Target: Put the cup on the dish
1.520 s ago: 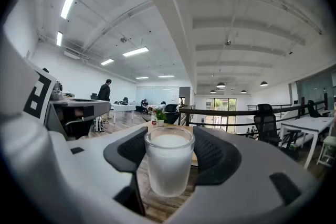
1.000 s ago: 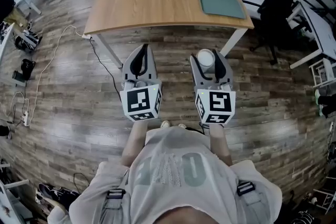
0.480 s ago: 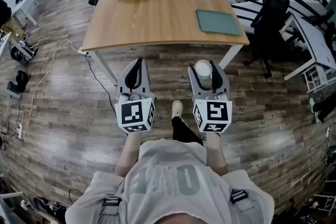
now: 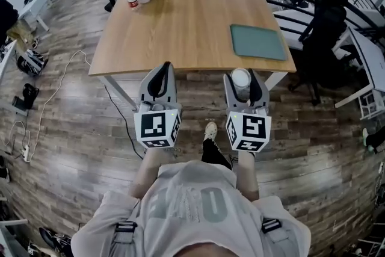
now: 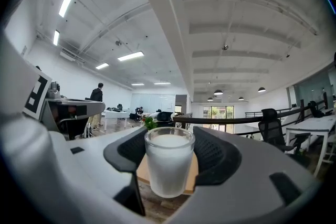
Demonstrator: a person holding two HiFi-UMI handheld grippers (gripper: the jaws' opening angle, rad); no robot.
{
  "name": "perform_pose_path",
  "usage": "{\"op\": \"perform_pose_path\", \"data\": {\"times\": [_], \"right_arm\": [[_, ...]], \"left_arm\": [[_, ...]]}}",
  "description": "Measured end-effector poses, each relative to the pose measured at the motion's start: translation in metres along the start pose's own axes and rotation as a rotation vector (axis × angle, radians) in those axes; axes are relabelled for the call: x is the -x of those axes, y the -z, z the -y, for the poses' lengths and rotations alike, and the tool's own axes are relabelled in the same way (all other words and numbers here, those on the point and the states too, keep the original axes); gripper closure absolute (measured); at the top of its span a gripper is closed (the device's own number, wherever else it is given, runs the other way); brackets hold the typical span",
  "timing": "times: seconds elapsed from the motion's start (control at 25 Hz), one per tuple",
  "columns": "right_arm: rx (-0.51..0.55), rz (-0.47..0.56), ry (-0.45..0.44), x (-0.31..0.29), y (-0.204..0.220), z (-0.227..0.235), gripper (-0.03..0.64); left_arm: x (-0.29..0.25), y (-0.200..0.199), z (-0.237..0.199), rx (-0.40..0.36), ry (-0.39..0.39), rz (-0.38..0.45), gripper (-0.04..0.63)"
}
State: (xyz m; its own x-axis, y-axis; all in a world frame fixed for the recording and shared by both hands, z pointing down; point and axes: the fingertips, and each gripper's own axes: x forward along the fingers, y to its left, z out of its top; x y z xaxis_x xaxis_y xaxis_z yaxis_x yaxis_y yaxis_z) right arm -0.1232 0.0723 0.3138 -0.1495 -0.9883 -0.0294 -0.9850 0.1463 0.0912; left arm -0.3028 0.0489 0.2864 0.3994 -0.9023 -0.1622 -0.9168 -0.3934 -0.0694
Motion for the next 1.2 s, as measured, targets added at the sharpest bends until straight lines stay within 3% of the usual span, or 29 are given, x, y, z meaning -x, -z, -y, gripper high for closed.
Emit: {"op": "perform_pose_path", "data": {"times": [0.36,0.6,1.2], "right_arm": [[0.014,-0.039,-0.051,-0.135,0.005,0.099,0.341],[0.000,-0.041,-0.065,-0.202,0.007,0.144,0.341],[-0.021,-0.052,0.030,-0.286,-0.003,0.200,0.341]], "left_arm": [[-0.167,0.017,0.013,0.008,-0.037,-0.016,0.588],[-0.244,0.019,0.012,0.012,-0.063,-0.007,0.588],[-0.377,0.038,0.030,0.074,0.097,0.006,0.588]]}}
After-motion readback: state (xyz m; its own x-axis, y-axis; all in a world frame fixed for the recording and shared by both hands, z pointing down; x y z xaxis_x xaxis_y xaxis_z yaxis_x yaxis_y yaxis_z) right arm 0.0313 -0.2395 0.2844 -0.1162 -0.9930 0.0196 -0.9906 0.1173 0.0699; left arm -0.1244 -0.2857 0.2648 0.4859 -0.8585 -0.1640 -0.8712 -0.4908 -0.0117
